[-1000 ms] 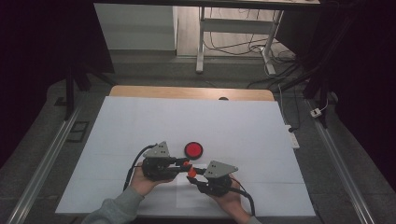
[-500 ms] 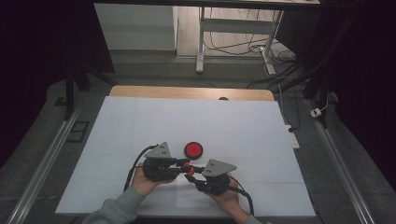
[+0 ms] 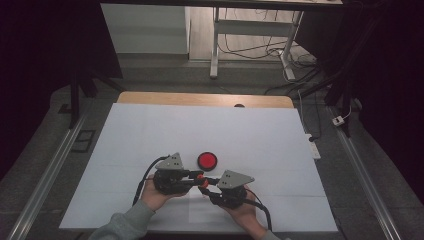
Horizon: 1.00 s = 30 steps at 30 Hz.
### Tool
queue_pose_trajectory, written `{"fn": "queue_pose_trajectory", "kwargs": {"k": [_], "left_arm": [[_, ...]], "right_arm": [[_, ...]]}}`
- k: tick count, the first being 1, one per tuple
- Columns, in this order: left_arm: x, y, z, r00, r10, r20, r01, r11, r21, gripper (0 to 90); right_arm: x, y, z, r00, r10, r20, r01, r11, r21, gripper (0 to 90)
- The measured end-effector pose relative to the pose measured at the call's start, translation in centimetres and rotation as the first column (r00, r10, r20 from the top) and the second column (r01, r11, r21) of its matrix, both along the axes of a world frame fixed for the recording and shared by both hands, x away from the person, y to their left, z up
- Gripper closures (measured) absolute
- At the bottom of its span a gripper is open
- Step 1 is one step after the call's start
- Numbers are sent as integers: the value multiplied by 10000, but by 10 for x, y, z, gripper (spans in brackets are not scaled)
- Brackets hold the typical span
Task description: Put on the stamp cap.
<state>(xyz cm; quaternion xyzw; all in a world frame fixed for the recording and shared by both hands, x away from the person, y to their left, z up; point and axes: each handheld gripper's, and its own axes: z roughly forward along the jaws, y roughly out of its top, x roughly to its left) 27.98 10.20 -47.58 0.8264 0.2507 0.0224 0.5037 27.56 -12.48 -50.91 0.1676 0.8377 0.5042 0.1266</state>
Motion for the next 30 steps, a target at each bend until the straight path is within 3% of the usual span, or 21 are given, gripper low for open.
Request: {"fn": "queue_pose_trajectory", "kwargs": {"k": [30], "left_arm": [[0,-1,-1,10000,-68,-20,68,10000,-16,714]], "right_arm": [[-1,-1,1,9999,-124,-27,125,9998,156,642]]}}
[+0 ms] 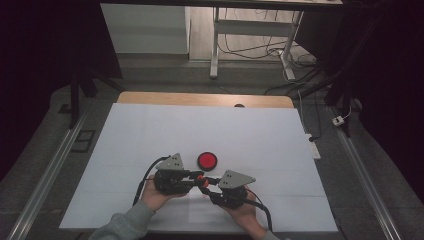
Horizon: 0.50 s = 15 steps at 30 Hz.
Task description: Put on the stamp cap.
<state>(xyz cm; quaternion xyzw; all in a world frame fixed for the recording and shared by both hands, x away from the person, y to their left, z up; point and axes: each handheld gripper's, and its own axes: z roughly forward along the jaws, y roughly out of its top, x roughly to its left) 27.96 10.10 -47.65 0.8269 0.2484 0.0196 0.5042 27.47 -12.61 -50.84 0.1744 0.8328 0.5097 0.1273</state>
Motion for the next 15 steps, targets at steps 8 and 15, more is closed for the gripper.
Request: {"fn": "queue_pose_trajectory", "kwargs": {"k": [8,15], "left_arm": [[0,0,-1,10000,-14,-5,14,10000,32,714],[0,0,-1,10000,-87,25,87,9999,91,719]], "right_arm": [[0,0,0,10000,23,0,-23,10000,21,643],[-1,1,0,10000,22,-21,-22,10000,-55,646]]}}
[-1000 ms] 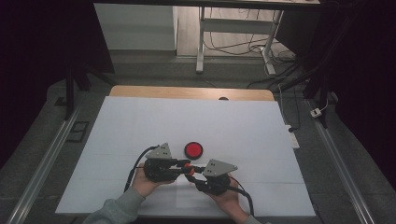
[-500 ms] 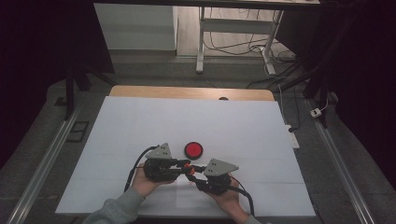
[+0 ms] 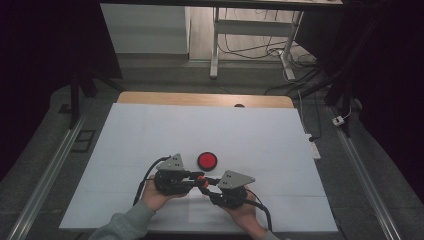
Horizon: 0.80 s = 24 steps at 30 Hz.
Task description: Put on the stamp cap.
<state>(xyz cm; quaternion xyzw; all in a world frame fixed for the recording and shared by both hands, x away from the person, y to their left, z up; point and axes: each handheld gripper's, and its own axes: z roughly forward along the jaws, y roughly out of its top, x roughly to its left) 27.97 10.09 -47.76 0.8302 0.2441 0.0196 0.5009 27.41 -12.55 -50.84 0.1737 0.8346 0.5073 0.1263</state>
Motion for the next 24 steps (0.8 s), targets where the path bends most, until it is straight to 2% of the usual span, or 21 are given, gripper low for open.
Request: {"fn": "queue_pose_trajectory", "kwargs": {"k": [6,13,24], "left_arm": [[0,0,0,10000,-22,-34,22,9999,-109,720],[0,0,0,10000,-65,-34,65,10000,-11,722],[0,-1,-3,10000,38,-44,-38,9999,-125,722]], "right_arm": [[-2,0,1,9998,-12,179,14,9999,-103,648],[-2,1,1,9998,10,204,-6,9998,-178,649],[-2,1,1,9995,-96,305,106,9994,-321,650]]}}
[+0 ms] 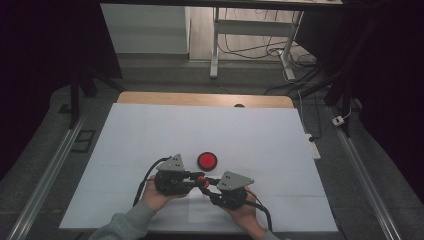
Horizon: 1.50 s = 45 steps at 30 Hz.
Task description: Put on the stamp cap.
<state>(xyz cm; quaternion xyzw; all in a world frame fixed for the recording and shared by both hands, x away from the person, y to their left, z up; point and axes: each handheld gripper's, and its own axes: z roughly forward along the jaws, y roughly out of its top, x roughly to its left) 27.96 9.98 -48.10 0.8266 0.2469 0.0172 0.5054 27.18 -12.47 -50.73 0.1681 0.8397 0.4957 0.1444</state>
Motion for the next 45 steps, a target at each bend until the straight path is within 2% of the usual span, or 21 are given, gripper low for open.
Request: {"fn": "queue_pose_trajectory", "kwargs": {"k": [6,15,24,28,35,41,45], "left_arm": [[0,-1,-1,10000,39,-55,-39,10000,-38,722],[-1,-3,-4,9999,131,101,-131,9999,73,723],[-3,-5,-6,9996,258,153,-257,9996,-101,724],[-2,-4,-5,9995,285,125,-281,9991,-326,724],[-4,-5,-5,9991,391,164,-388,9991,-183,723],[-5,-7,-8,9985,503,236,-498,9985,-213,724],[-5,-7,-8,9984,514,228,-507,9983,-300,724]], "right_arm": [[0,0,-1,10000,-25,33,26,10000,-68,650],[0,1,-1,9999,-53,149,56,9998,-212,649],[0,-1,0,9998,-20,203,30,9989,-479,649],[0,-2,2,9998,-30,182,36,9994,-337,649],[2,-2,0,10000,28,70,-27,9998,-194,647],[2,-3,0,10000,-3,-1,3,9995,-306,647],[3,-3,-1,9999,-48,-101,46,9998,-189,648]]}}
